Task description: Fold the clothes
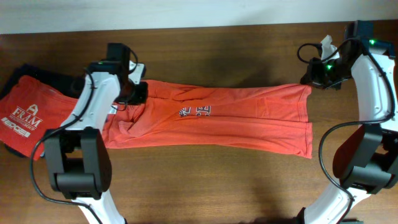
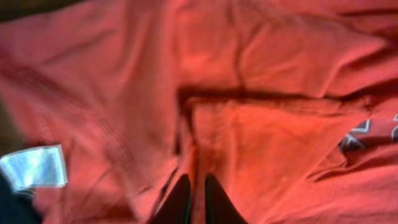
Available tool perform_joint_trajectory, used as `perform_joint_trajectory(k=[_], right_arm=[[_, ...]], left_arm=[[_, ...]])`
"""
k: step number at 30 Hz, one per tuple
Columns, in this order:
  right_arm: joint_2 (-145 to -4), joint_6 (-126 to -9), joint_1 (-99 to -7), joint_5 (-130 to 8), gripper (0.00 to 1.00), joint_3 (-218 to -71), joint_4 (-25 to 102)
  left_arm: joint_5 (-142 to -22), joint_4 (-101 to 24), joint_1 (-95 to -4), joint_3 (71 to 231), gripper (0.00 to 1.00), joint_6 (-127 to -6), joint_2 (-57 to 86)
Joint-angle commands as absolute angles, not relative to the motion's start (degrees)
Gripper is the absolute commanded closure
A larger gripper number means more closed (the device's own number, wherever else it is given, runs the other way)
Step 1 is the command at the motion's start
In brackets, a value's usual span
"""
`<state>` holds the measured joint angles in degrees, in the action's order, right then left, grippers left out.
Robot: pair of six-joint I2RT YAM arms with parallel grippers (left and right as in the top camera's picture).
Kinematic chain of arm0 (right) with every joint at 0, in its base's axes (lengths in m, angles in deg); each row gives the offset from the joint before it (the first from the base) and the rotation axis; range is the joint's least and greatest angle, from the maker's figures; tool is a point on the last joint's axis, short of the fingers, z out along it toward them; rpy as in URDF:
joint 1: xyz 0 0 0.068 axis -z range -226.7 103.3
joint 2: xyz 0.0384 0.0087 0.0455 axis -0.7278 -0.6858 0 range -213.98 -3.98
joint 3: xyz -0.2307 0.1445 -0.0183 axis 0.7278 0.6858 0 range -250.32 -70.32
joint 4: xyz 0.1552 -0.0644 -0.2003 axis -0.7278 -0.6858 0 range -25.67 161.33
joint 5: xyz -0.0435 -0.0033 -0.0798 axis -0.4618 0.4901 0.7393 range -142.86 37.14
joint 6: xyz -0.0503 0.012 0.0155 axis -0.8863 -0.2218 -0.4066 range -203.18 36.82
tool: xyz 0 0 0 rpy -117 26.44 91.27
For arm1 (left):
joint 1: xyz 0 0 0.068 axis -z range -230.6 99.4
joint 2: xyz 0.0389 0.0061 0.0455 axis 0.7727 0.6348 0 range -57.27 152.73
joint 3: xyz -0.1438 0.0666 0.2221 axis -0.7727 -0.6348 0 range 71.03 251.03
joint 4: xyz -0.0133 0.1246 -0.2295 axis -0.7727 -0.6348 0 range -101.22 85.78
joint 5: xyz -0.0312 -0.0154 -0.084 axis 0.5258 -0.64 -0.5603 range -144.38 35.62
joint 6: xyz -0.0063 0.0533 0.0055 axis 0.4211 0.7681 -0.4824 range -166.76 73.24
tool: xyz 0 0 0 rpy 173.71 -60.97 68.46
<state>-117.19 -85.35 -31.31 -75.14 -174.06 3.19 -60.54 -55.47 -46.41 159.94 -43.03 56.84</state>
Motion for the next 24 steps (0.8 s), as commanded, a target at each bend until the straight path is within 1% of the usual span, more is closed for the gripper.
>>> perform_joint_trajectory(k=[1,3,6,13,15,16,17,19,21,24], right_arm=[[-116.8,-85.9,-31.3,-74.6,0.94,-174.1,3.2],[-116.8,-85.9,-31.3,-74.6,0.94,-174.1,3.2],[-116.8,-85.9,-31.3,-74.6,0.94,-174.1,3.2],[-116.8,-85.9,-31.3,-74.6,0.94,-174.1,3.1],[-116.8,-85.9,-31.3,-74.6,0.94,-174.1,3.1],[-116.8,-85.9,-31.3,-74.6,0.94,-174.1,3.1],[-116.8,-85.9,-31.3,-74.6,0.94,-174.1,3.1],[-116.8,-85.9,-31.3,-74.6,0.94,-174.1,3.1],[-116.8,-85.9,-31.3,-74.6,0.94,-174.1,3.1],[-116.8,-85.9,-31.3,-74.6,0.94,-174.1,3.1]], left_arm=[[-61.7,-54.4,-45.2,157.9,0.84,-42.0,59.1],[-61.7,-54.4,-44.9,157.8,0.78,-42.0,60.4],[-61.7,-53.6,-44.8,157.8,0.75,-41.9,61.5],[-61.7,-49.1,-44.8,157.8,0.67,-42.0,62.6],[-61.8,-48.3,-44.7,157.8,0.67,-42.0,63.7],[-62.2,-48.4,-44.7,157.8,0.74,-42.0,63.9],[-62.8,-48.6,-44.7,157.8,0.86,-42.0,64.2],[-63.8,-49.1,-44.6,157.9,0.99,-42.0,64.2],[-66.1,-50.2,-44.3,158.6,0.99,-42.0,63.9],[-66.2,-52.1,-44.3,160.0,1.00,-42.0,63.0]])
